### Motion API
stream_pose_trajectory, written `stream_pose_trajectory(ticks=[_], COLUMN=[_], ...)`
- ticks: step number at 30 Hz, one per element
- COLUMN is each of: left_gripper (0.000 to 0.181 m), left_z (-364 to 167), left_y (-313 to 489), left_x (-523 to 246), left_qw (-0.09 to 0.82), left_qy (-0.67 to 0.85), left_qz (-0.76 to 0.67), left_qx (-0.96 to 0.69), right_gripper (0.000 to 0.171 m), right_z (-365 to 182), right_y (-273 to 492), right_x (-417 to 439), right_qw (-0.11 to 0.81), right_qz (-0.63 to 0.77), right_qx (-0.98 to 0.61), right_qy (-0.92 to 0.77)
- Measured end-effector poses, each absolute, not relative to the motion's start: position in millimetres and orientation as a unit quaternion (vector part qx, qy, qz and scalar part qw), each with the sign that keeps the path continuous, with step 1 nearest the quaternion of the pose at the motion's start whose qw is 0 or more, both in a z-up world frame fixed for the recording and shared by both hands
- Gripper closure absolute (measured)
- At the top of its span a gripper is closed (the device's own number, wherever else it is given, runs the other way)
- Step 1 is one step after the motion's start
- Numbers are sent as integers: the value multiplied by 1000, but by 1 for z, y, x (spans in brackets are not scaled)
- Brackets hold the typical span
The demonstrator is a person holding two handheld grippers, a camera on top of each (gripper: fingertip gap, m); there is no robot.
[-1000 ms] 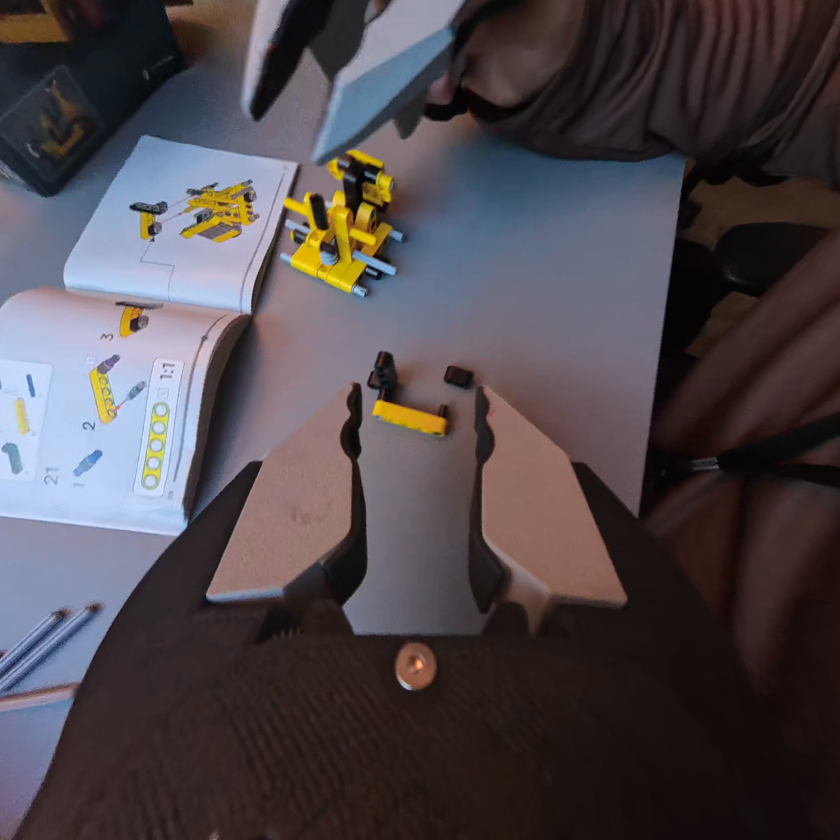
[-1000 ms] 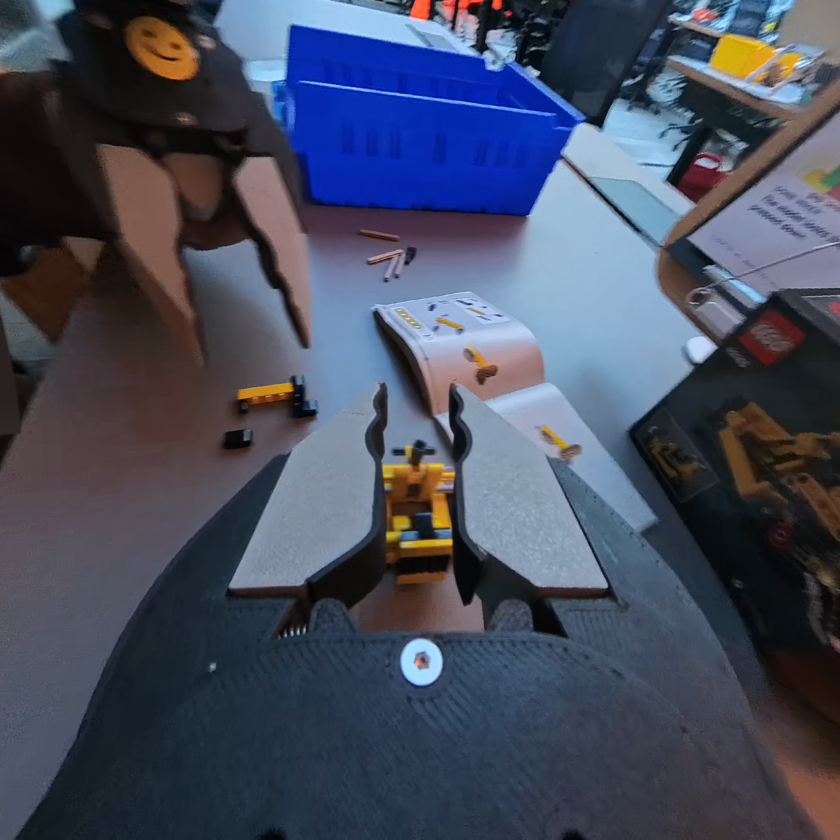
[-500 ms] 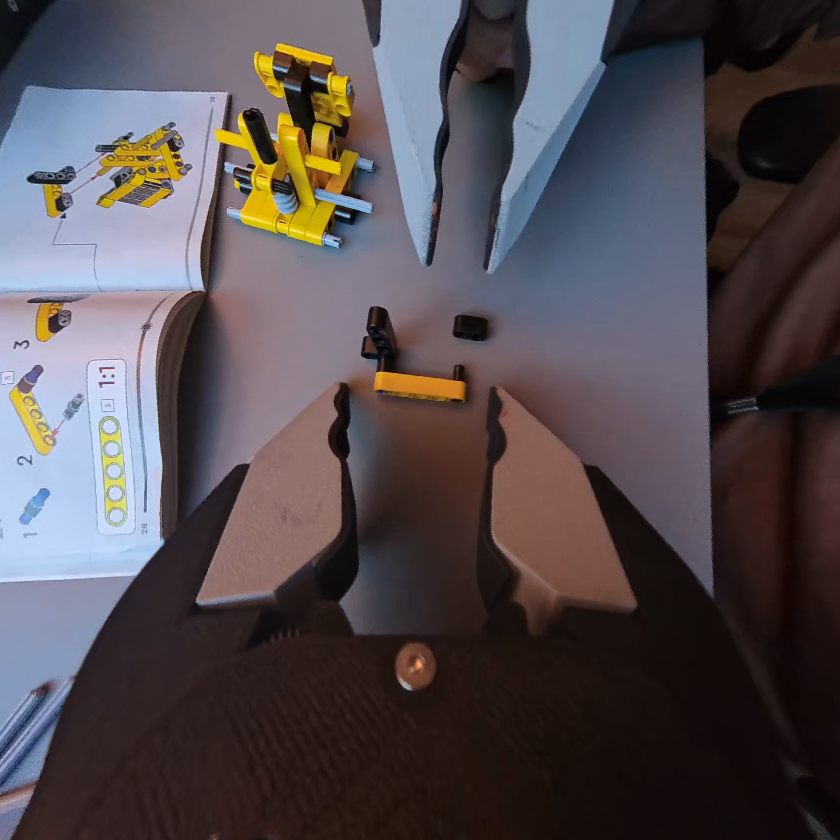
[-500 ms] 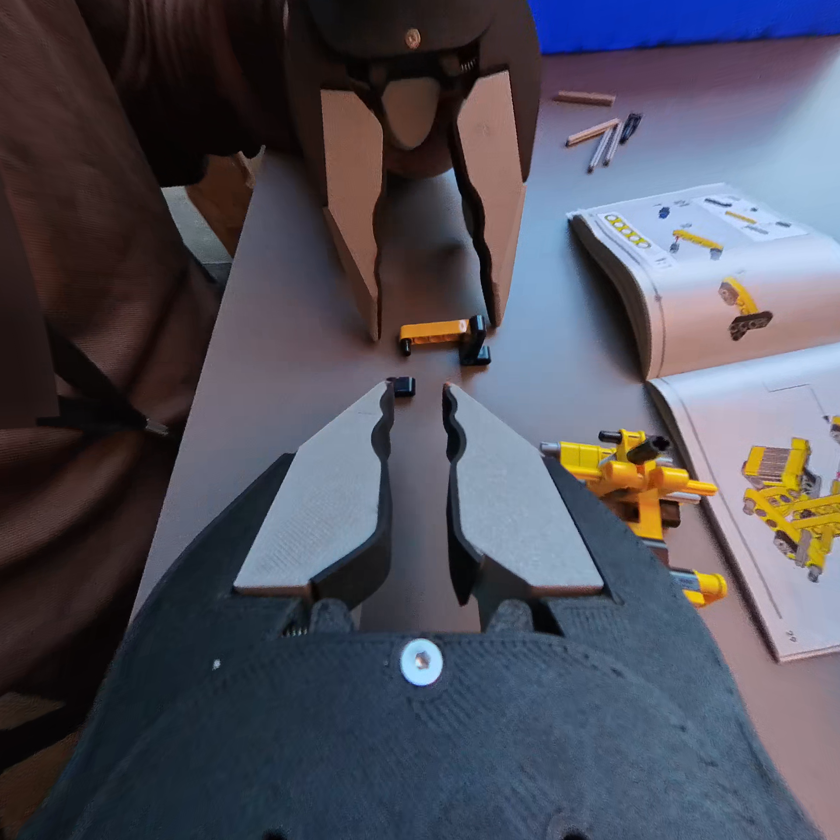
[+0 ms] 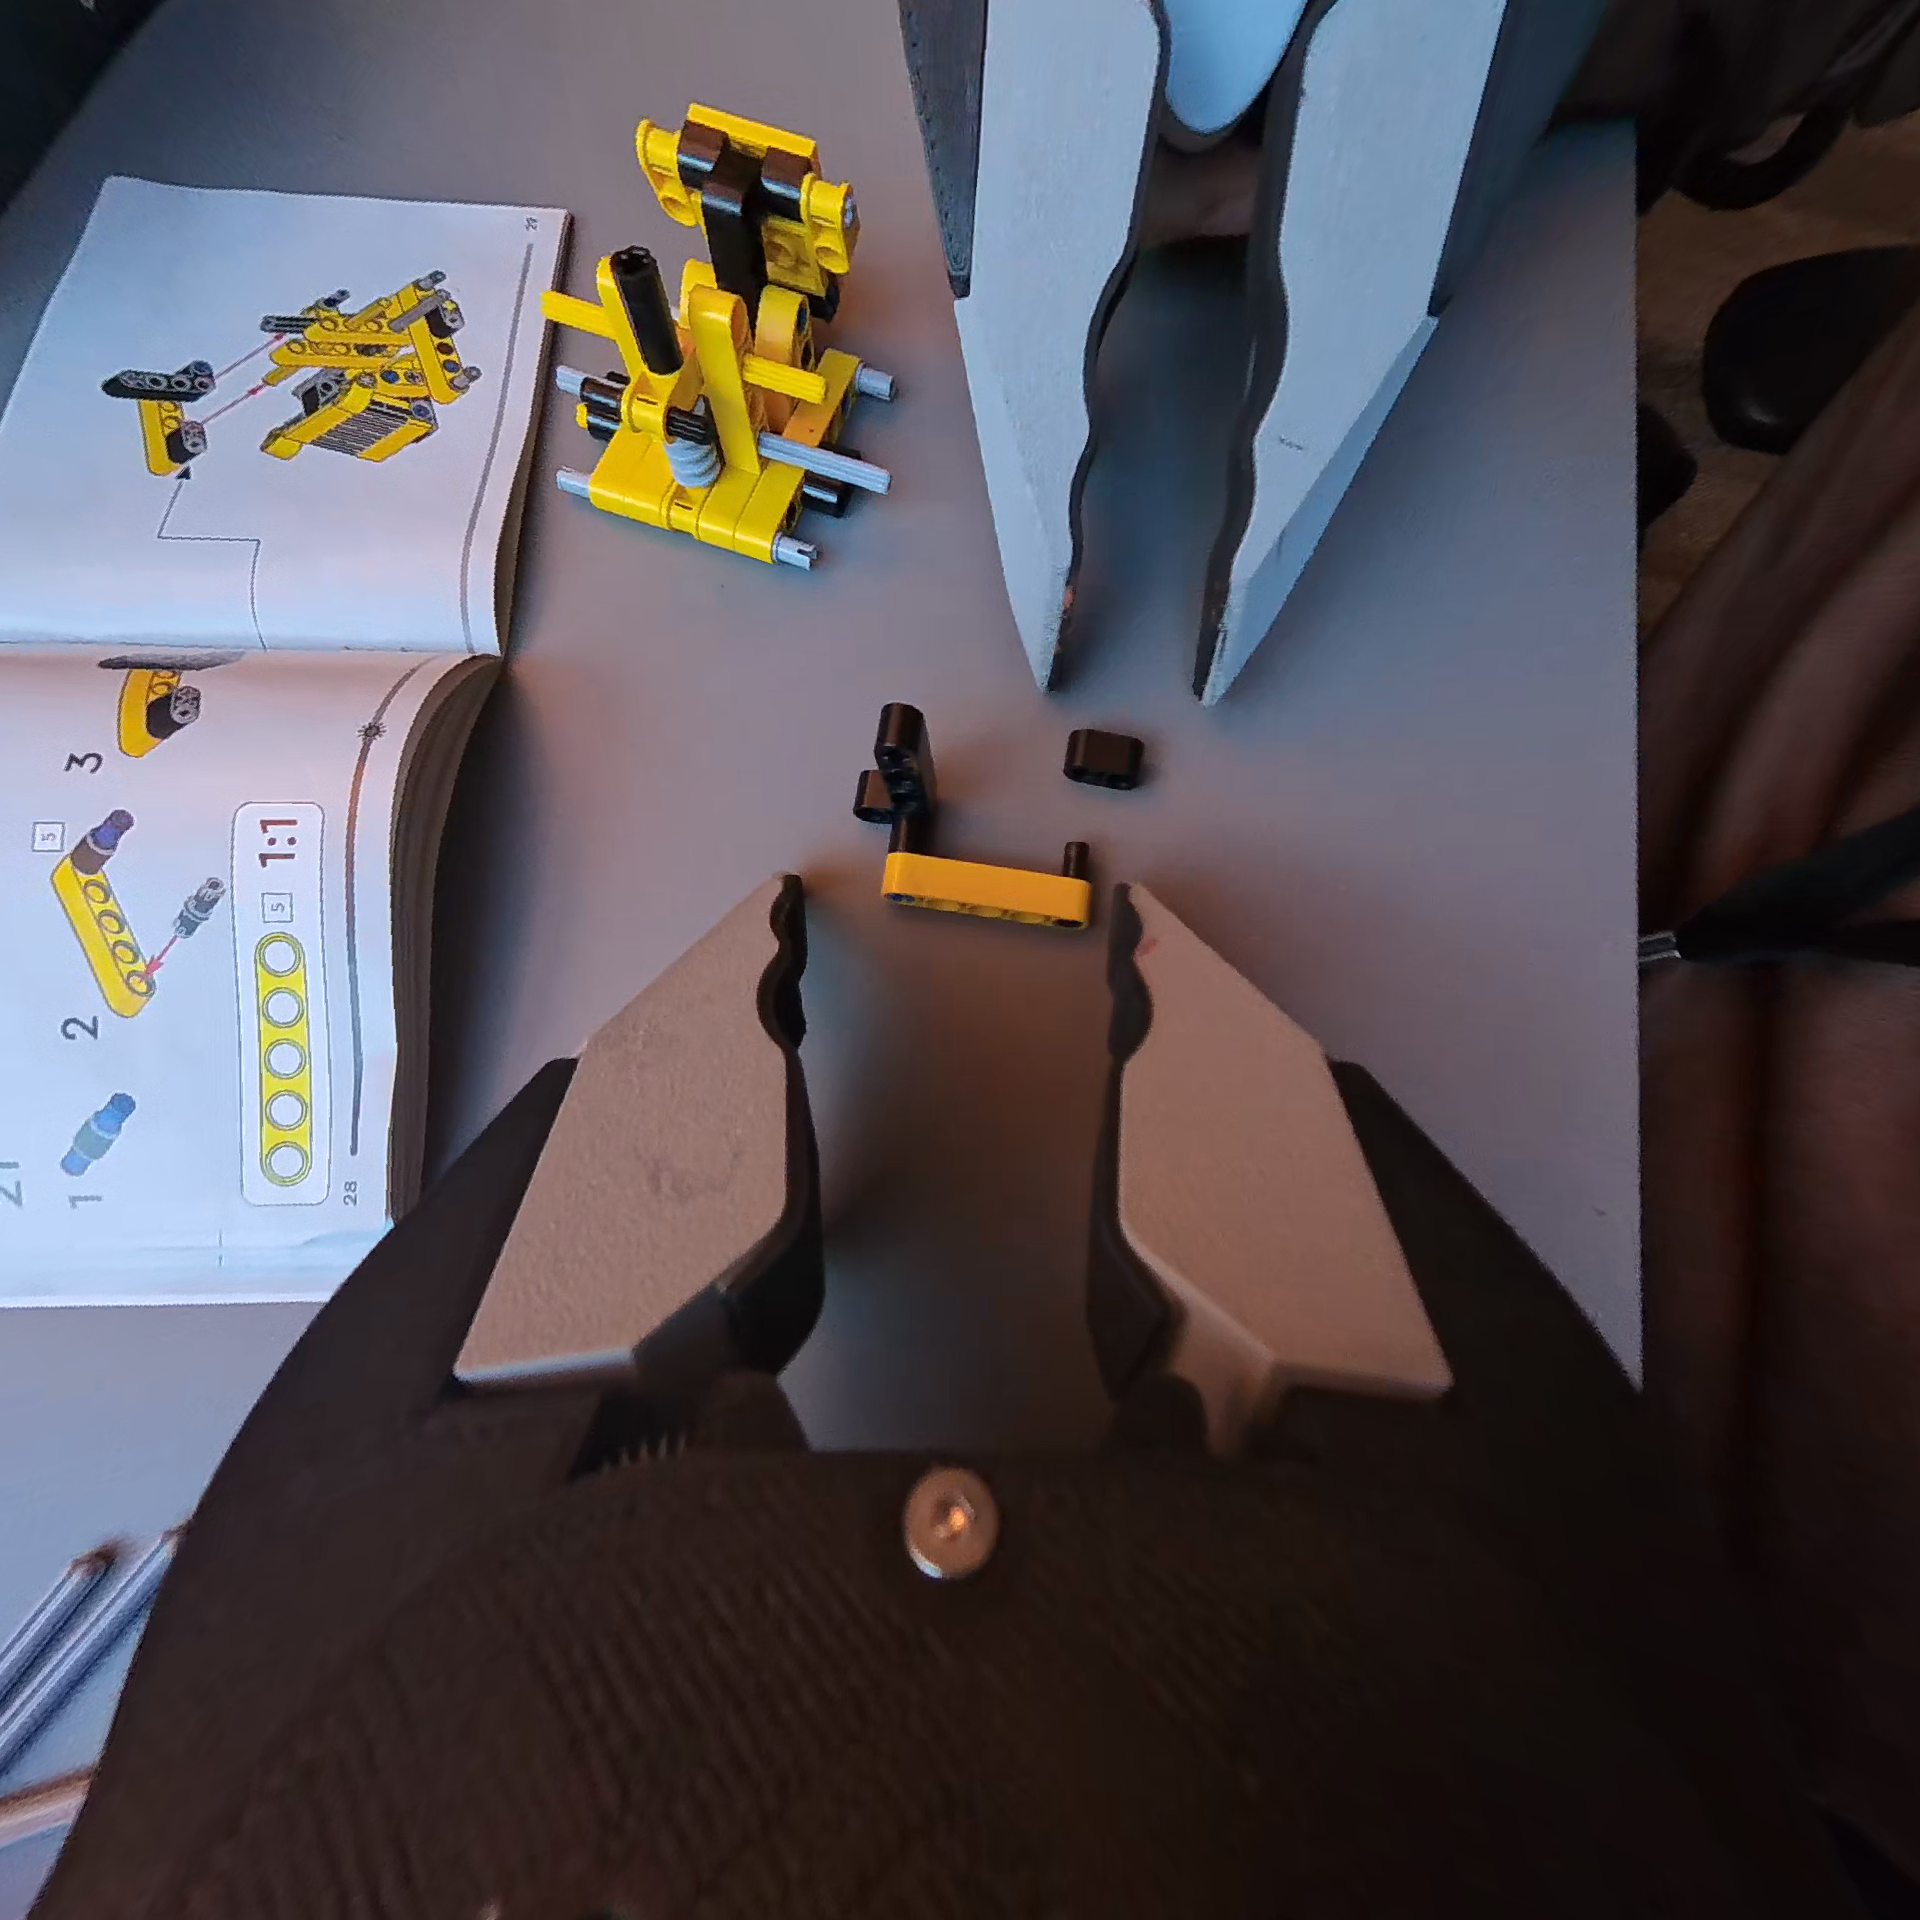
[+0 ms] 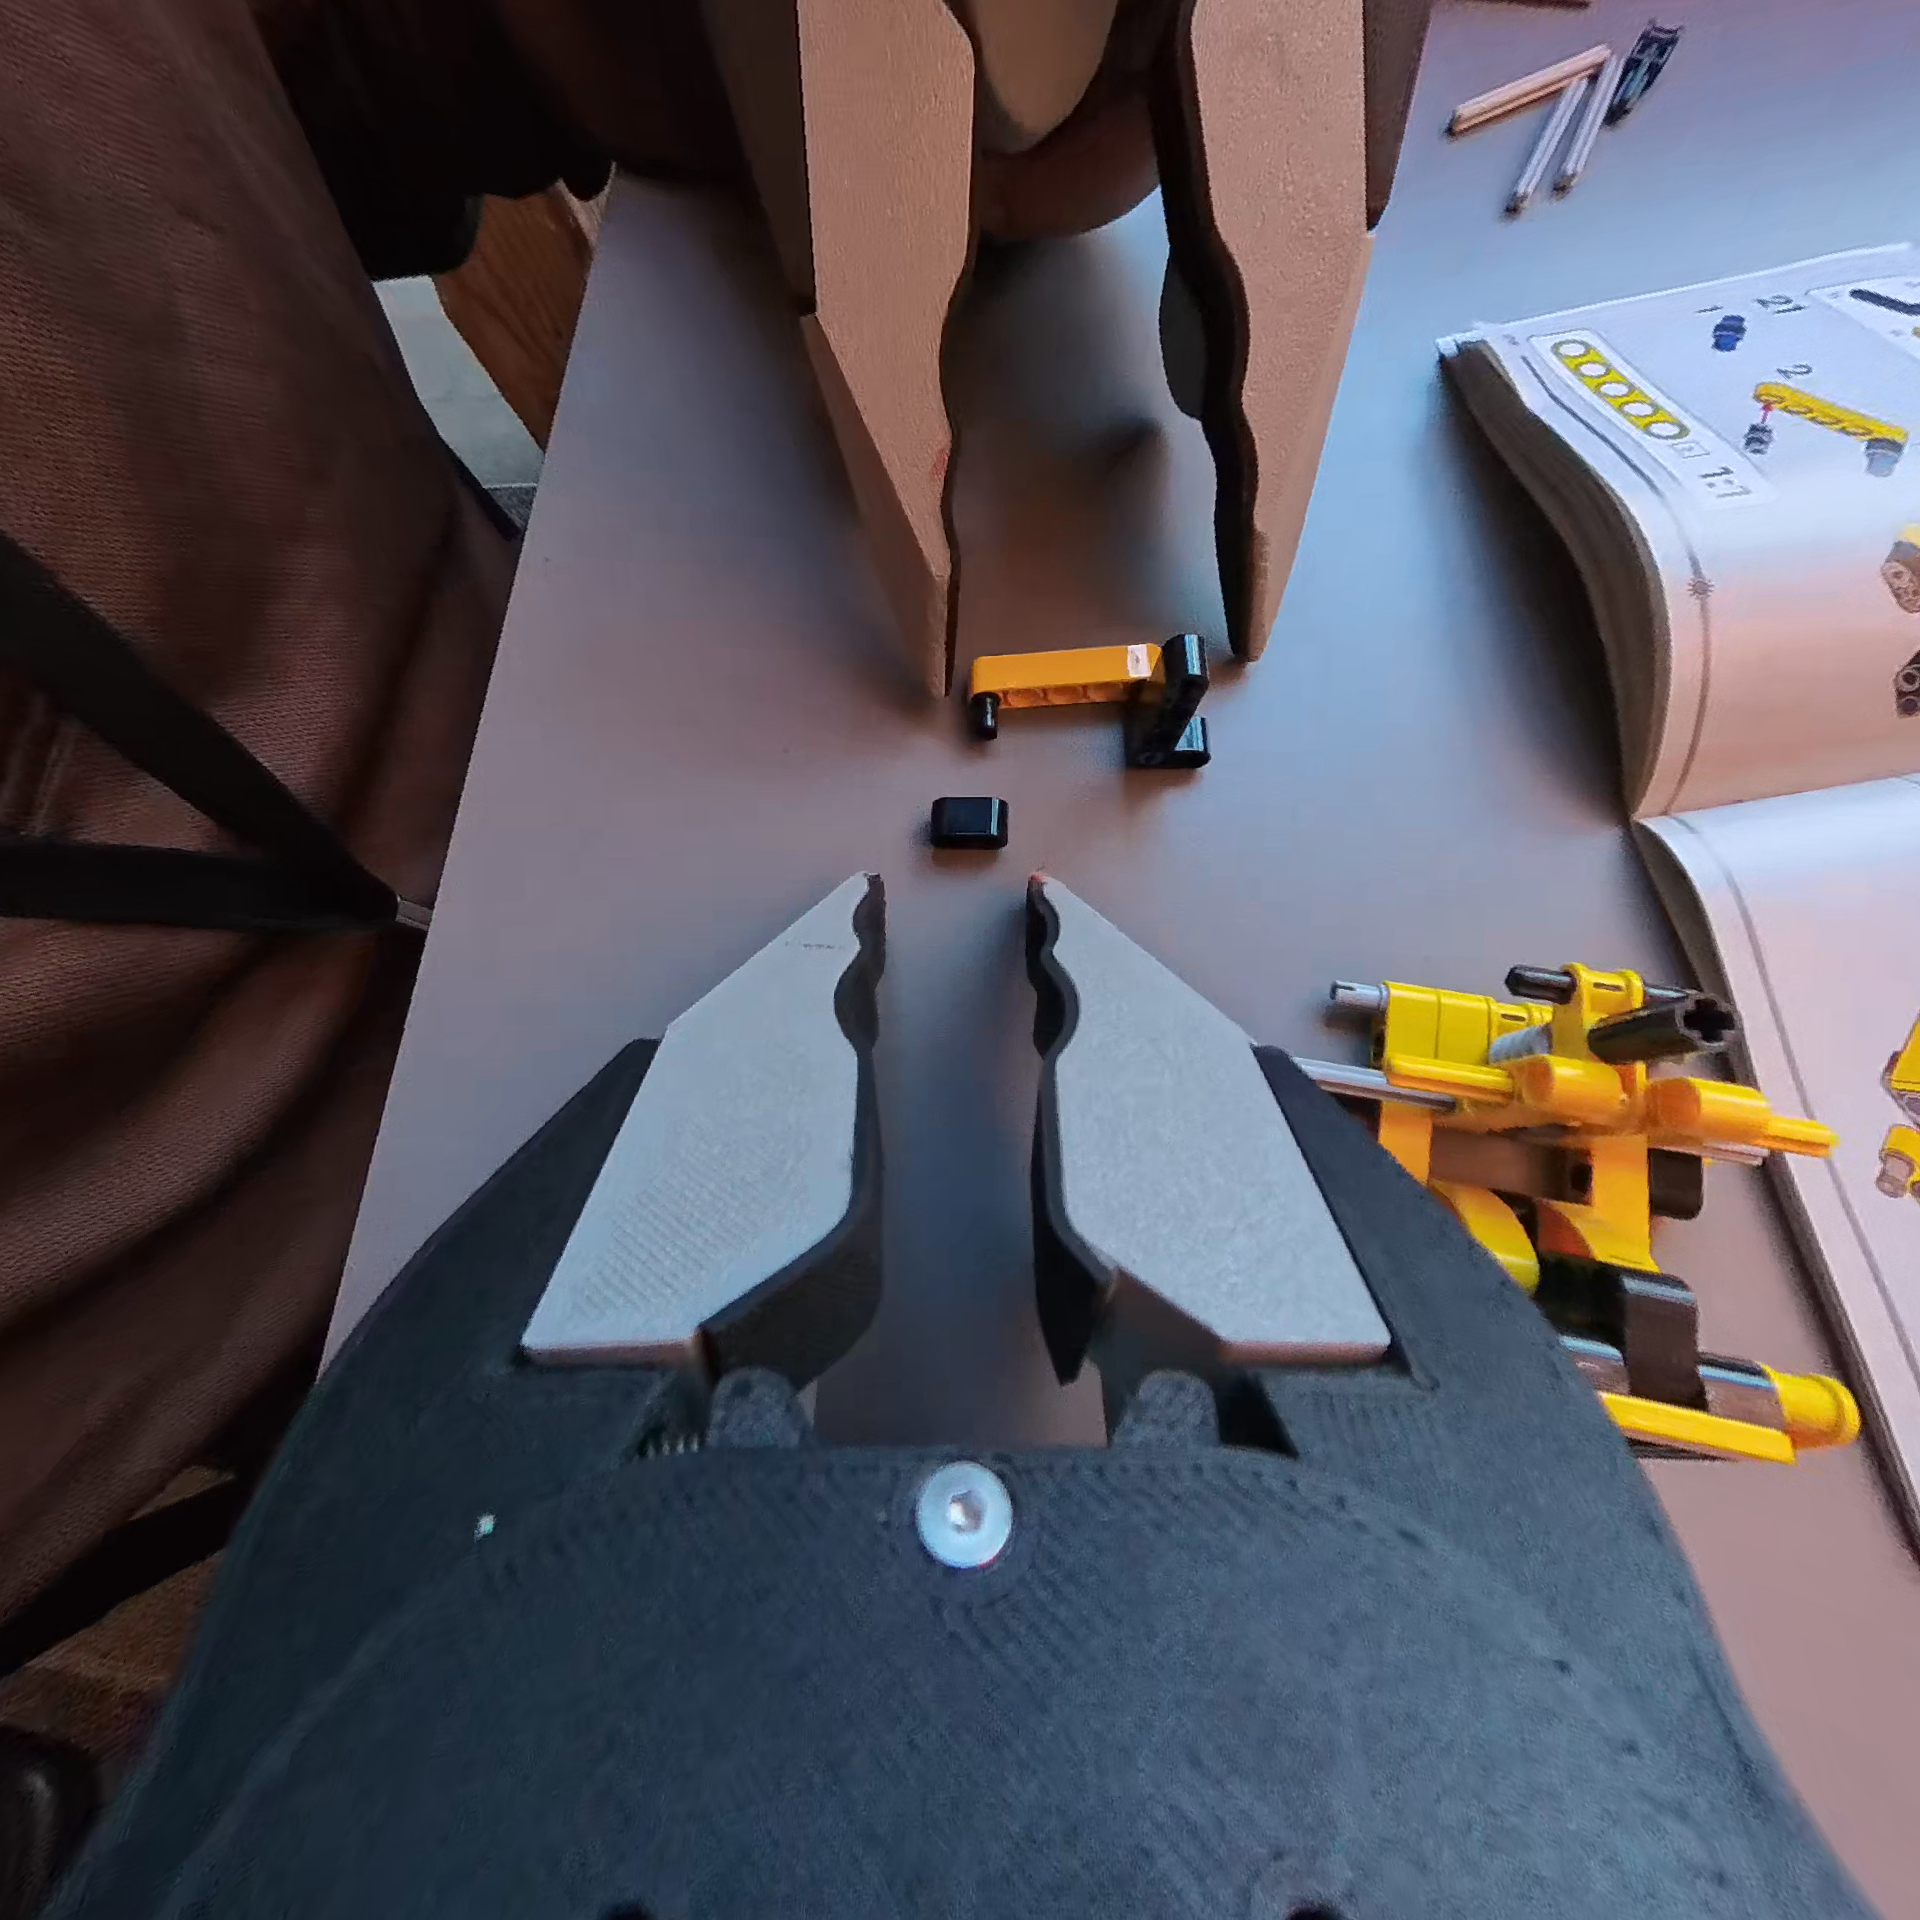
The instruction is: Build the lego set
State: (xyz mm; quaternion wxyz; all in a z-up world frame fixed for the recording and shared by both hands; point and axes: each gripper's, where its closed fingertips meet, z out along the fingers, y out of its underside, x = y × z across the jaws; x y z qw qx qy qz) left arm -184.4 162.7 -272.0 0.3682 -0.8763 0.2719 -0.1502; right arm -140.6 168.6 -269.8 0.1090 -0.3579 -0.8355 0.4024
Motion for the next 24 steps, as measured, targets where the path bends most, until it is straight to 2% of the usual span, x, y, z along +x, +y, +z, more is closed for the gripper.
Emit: stream_pose_trajectory(ticks=[1,8,13,24], left_gripper=[125,125,125,126], left_z=[-272,-273,-273,-272], left_y=[163,164,164,165], left_x=[-184,-185,-185,-185], left_qw=[368,370,370,370], left_qy=[272,274,274,270], left_qz=[-149,-140,-140,-142], left_qx=[-876,-877,-877,-878], right_gripper=[148,150,159,159], right_z=[-270,-272,-272,-266], right_y=[168,162,161,169], right_x=[-141,-148,-152,-155], right_qw=[110,119,121,155], right_qz=[403,394,393,392], right_qx=[-359,-363,-374,-370], right_qy=[-835,-836,-832,-828])
